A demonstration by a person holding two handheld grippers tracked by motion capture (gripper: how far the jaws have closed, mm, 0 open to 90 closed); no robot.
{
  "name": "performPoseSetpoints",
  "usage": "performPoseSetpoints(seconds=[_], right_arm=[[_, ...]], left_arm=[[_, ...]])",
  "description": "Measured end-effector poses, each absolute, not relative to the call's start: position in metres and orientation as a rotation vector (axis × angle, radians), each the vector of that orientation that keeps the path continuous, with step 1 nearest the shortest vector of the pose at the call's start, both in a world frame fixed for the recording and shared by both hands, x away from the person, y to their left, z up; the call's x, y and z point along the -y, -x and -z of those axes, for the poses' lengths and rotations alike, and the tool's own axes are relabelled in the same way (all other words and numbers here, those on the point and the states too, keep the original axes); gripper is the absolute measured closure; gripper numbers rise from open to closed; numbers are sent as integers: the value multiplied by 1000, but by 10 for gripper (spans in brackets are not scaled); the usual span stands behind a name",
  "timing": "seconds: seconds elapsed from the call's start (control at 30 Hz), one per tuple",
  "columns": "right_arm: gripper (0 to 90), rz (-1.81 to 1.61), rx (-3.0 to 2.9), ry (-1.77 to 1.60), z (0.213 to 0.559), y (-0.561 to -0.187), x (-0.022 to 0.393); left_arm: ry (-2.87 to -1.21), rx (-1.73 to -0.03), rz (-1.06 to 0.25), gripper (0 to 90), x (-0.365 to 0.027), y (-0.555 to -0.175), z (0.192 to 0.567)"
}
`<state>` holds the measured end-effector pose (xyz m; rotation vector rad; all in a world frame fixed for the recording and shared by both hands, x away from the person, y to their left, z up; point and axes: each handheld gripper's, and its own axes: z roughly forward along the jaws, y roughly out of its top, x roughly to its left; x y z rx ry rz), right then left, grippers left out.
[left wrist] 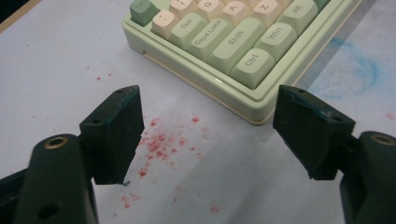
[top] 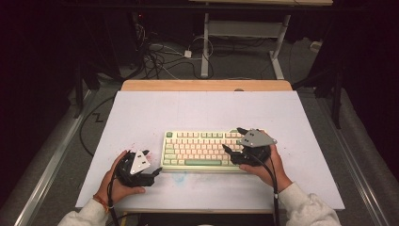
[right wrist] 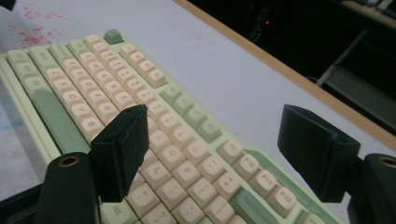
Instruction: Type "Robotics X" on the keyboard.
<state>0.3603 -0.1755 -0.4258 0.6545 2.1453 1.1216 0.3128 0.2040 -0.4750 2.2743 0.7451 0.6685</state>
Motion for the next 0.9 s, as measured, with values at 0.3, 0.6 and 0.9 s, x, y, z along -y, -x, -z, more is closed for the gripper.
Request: performPoseSetpoints(seconds=[0.3, 0.6, 0.9], right_arm=[[254, -1112, -2094, -671, 428, -343, 201], [253, -1094, -2070, -713, 436, -332, 227], [250, -1069, -2095, -755, 449, -320, 243]], left_arm=[[-2247, -745, -678, 257, -204, -311, 472], [-2231, -732, -657, 367, -203, -311, 469], [-2197, -712, -548, 643, -203, -317, 464]])
